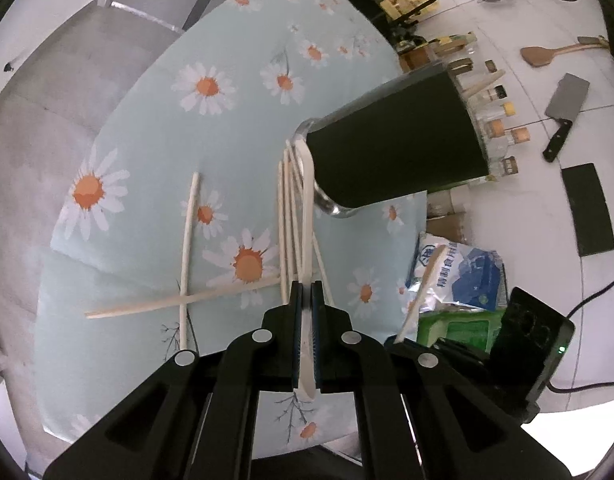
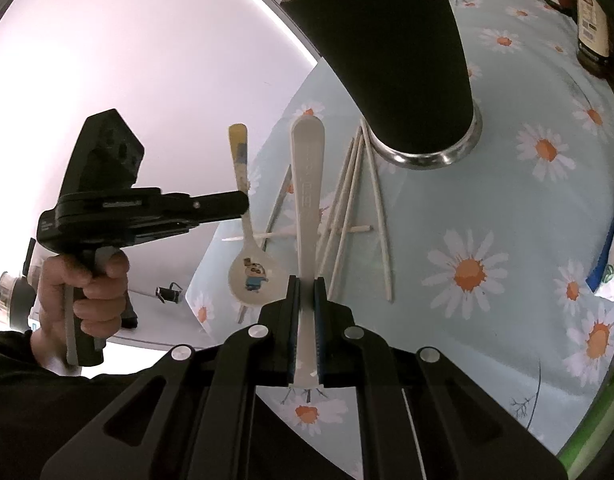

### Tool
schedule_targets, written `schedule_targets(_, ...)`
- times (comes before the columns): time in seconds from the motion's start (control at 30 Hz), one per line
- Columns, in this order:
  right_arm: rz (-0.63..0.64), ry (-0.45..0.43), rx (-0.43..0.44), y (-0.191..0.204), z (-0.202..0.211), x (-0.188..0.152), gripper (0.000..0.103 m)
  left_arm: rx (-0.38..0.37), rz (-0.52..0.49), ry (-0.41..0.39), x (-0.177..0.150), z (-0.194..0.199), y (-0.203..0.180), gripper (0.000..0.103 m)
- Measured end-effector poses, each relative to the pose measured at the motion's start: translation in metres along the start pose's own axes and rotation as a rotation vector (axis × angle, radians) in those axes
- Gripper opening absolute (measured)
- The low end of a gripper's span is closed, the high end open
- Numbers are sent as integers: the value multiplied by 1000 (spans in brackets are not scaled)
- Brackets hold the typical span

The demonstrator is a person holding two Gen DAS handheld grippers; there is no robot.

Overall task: Organize utensils
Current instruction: 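Lift the chopsticks toward the black cup with the left tool while the right tool carries the spoon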

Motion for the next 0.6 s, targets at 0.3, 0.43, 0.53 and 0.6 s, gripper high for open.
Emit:
schedule_targets(0.3, 34, -56, -15, 11, 12, 21, 8, -14, -98, -91, 13, 35, -26, 3)
schedule_targets(0.43, 78, -99, -17, 24, 24, 38, 8, -28, -150, -149, 22, 53, -41, 3)
schedule_targets(0.53, 109, -138, -16, 34, 33, 51, 8, -40, -179, -187, 30, 66, -52, 3)
schedule_targets(0.6, 126, -162, -18, 38, 38, 59, 8, -44, -197, -212, 36, 72, -59, 3)
Point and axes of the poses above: each gripper's, at about its wrist camera, not at the fingertips, and z roughly against the way its jaws point, y to its left, x to its top, the point moved 7 cm from there along -z, roughly the way its jaws point, and after that the axes turned 11 degrees about x, right-handed, at the moved point
